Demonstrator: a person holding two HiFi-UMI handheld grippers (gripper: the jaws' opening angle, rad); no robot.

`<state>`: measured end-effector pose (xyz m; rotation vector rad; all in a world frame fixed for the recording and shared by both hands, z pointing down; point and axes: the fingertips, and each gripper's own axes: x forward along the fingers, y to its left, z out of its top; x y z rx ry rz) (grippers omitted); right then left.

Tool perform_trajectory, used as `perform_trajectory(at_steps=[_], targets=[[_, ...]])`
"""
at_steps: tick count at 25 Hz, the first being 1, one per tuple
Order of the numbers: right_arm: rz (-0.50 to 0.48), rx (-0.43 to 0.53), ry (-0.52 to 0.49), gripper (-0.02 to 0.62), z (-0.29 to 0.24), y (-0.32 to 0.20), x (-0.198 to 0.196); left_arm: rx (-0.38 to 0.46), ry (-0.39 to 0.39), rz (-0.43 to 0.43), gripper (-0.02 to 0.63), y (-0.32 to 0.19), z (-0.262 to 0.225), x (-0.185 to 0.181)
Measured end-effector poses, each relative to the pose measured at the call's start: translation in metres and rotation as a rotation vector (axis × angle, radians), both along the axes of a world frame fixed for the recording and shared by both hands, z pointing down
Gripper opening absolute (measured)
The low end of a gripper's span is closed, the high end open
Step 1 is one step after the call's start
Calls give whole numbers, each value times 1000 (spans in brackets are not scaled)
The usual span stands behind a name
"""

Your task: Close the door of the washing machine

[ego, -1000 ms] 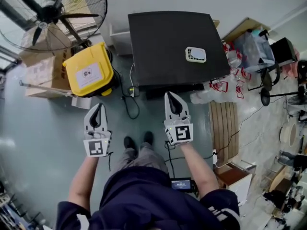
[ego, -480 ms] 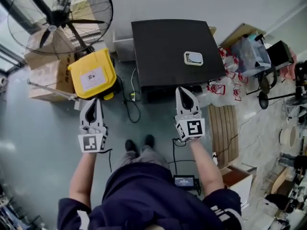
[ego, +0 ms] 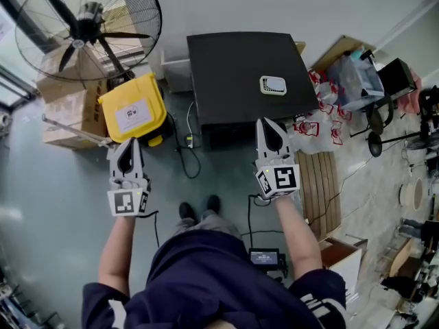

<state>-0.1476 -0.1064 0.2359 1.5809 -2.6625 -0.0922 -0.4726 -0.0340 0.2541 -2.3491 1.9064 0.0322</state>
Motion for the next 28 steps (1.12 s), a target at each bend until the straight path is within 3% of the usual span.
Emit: perform_trajectory(at_steps=[28], targets=[[27,11,52,18,-9,10,6,18,-16,-14,23,15,-8,-3]])
